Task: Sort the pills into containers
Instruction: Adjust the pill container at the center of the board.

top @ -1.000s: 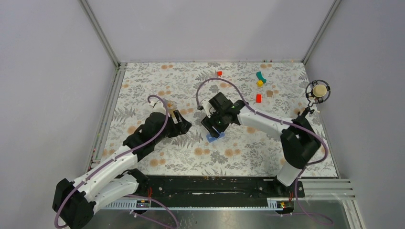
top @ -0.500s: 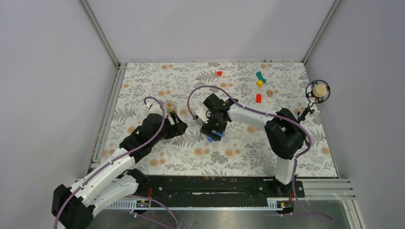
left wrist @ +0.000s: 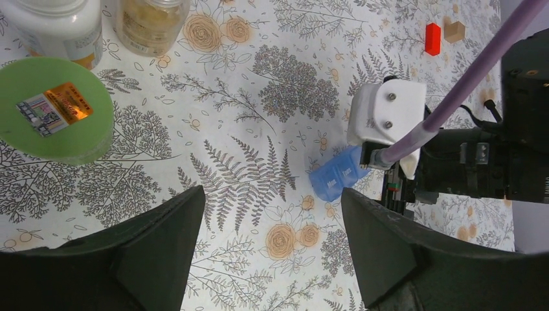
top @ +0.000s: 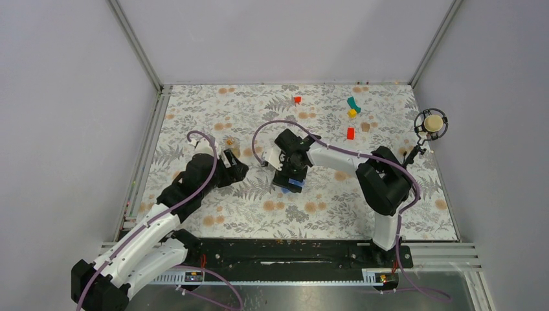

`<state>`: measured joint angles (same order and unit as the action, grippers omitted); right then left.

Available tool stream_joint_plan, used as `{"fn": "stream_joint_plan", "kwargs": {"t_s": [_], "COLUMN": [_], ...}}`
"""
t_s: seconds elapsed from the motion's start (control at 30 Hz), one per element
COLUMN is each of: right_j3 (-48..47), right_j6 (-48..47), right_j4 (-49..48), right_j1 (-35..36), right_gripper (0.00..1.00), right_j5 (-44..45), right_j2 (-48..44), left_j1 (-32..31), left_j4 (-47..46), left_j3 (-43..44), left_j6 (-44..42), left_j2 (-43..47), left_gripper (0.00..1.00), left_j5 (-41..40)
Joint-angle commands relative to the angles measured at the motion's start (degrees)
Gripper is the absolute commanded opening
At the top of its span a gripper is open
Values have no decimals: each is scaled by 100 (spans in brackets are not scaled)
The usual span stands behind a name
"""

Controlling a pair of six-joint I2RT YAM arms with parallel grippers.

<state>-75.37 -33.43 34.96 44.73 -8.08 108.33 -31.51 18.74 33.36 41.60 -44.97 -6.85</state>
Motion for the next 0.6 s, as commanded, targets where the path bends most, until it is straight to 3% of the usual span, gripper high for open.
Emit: {"fn": "stream_joint_plan", "kwargs": {"t_s": [0.0, 0.3, 0.57], "right_j3": [-190, -50, -305], "right_j6": [-358, -455, 301], "right_j4": [293, -282, -71], "right_j1": [156, 365, 378], "right_gripper": [92, 89, 73], "right_j5": [327, 855, 1292], "right_j2": [132, 317, 205], "left_j1": [54, 92, 110], "left_j4": [-90, -84, -71], "left_j3": [123, 133, 97], "left_j6": [-124, -136, -109], "left_j2": [101, 94, 139], "left_gripper": [79, 79, 79], "left_j5": [26, 57, 44]}}
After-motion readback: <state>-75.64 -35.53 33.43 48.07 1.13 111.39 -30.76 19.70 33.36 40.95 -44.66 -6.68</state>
